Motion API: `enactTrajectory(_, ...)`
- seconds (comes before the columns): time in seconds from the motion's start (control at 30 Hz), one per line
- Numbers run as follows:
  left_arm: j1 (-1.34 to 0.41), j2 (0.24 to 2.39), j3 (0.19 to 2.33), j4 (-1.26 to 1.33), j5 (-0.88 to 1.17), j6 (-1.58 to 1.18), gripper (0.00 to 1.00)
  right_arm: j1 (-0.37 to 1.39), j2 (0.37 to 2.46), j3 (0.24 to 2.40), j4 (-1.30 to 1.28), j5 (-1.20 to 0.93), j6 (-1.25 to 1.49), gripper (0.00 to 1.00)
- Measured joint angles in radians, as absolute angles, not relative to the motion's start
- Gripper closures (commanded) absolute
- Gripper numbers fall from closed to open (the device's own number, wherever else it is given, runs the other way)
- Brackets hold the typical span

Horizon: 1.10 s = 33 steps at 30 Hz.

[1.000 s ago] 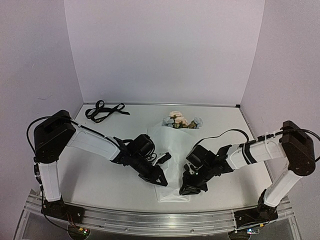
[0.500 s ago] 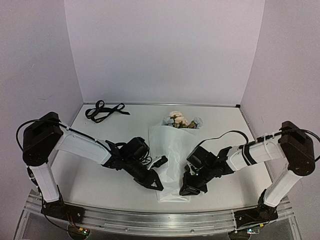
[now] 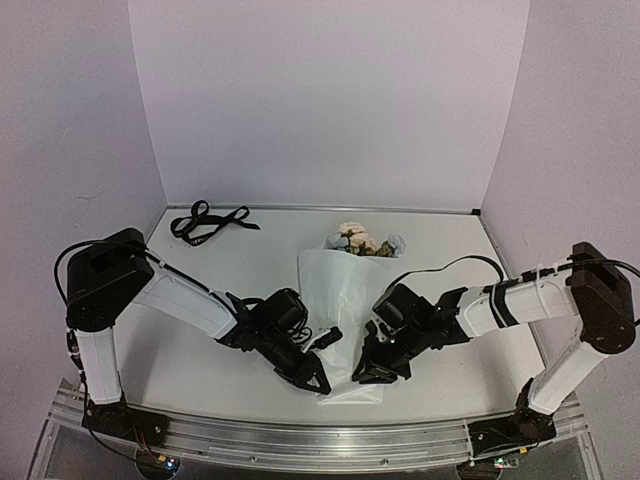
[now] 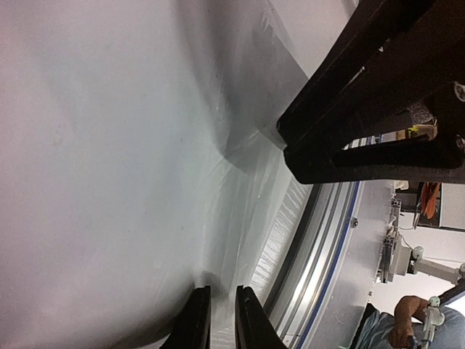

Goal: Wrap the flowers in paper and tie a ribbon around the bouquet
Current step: Press the fold line of the folded bouquet.

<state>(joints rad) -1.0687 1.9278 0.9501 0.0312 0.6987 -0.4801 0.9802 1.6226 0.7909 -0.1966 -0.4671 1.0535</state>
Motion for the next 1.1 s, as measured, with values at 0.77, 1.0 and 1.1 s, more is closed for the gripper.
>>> enactTrajectory(0.77, -1.116, 1.927, 0.948, 0.036, 0.689, -0.51, 0.86, 0.977, 1.671, 0.733, -0.1, -0.486, 1.12, 0.92)
enactTrajectory(1.0, -1.12, 1.901, 0.87, 0.101, 0.676, -0.537, 0.88, 0.978, 1.672, 0.719, -0.064, -0.485, 1.128, 0.92)
enactTrajectory(1.1, -1.12, 1.87, 0.819, 0.115, 0.675, -0.552, 0.88, 0.978, 1.672, 0.713, -0.05, -0.486, 1.128, 0.93)
